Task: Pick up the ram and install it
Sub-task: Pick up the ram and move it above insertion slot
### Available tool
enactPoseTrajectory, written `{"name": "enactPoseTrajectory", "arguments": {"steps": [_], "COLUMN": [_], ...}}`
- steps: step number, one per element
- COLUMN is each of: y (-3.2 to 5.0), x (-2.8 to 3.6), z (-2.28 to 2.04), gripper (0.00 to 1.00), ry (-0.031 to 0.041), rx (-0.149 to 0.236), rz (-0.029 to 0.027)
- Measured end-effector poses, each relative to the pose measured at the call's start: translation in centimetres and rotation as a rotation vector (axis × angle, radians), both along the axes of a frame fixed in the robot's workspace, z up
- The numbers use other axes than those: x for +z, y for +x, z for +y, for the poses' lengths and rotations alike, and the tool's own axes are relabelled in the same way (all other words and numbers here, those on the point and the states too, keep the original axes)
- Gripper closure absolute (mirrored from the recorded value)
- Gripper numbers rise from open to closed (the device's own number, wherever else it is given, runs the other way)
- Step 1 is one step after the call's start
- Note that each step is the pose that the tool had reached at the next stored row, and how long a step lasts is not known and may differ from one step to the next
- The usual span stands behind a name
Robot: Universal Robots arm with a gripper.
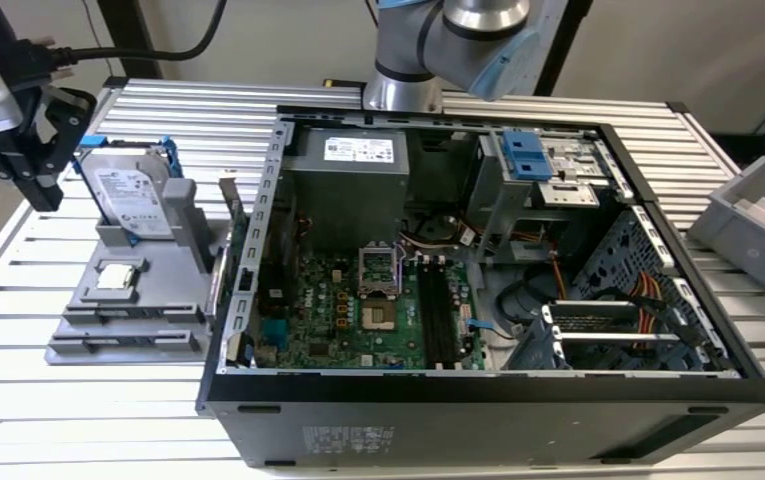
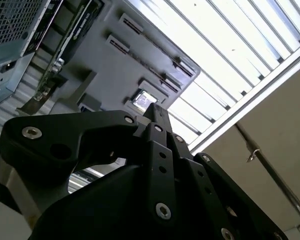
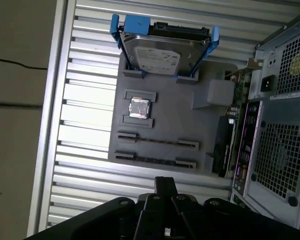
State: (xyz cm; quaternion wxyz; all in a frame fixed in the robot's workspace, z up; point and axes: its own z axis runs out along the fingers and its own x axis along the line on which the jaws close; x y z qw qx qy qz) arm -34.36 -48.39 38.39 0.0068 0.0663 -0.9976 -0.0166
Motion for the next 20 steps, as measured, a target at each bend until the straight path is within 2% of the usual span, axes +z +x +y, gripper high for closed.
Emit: {"name": "enactPoseTrajectory", "arguments": {"steps": [20], "y": [0.0], "x": [0.0], "z": [0.0], "gripper": [1.0], "ry": [-0.0001], "rx": [0.055], "rz": [0.0]}}
